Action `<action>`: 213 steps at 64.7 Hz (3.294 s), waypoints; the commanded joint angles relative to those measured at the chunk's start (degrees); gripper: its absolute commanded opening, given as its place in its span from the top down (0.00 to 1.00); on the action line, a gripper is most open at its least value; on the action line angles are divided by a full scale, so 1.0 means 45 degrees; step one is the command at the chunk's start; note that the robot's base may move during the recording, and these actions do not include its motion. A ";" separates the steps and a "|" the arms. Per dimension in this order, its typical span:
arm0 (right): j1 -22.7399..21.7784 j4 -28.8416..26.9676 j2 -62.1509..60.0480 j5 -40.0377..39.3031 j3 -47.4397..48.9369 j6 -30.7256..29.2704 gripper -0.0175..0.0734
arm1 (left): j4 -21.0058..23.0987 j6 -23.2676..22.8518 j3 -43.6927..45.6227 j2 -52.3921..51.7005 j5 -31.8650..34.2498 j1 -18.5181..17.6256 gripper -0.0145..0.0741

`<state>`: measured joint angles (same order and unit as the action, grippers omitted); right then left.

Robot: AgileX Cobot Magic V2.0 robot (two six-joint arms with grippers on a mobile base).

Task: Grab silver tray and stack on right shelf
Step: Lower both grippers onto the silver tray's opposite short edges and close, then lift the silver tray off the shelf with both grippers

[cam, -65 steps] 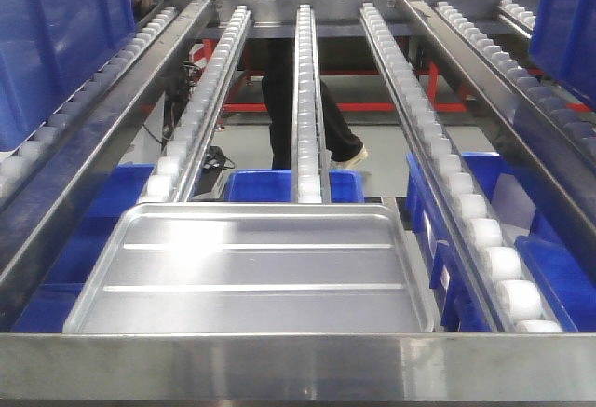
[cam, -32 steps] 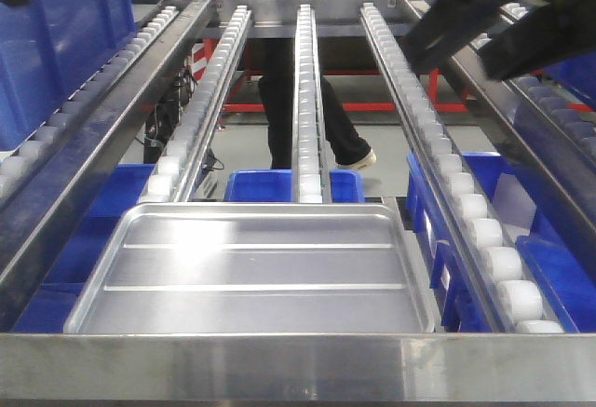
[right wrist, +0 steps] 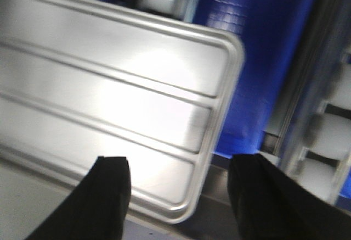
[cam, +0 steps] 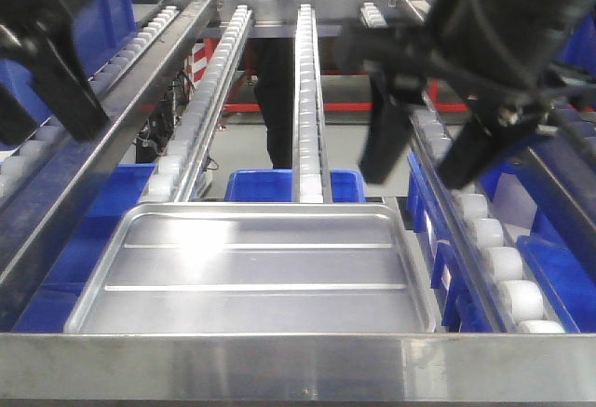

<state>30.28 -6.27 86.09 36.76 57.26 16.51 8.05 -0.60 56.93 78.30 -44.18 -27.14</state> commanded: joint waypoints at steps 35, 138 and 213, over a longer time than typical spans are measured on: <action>0.0132 0.1851 0.1555 -0.0922 0.0597 0.2363 0.27 | -0.3707 -0.7202 0.1616 0.3463 0.0232 -0.1831 0.48; 0.0134 0.1872 0.0012 0.0748 0.1405 0.2038 0.74 | -0.3921 -0.7414 0.2360 0.1815 -0.0637 -0.1943 0.94; 0.1972 0.1872 -0.2735 0.2531 0.1012 0.2246 0.75 | -0.4371 -0.7945 0.2331 -0.0801 -0.3000 -0.4504 0.94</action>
<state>38.34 2.92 75.79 53.25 60.05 28.40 -12.51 -37.65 65.49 76.48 -60.85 -46.42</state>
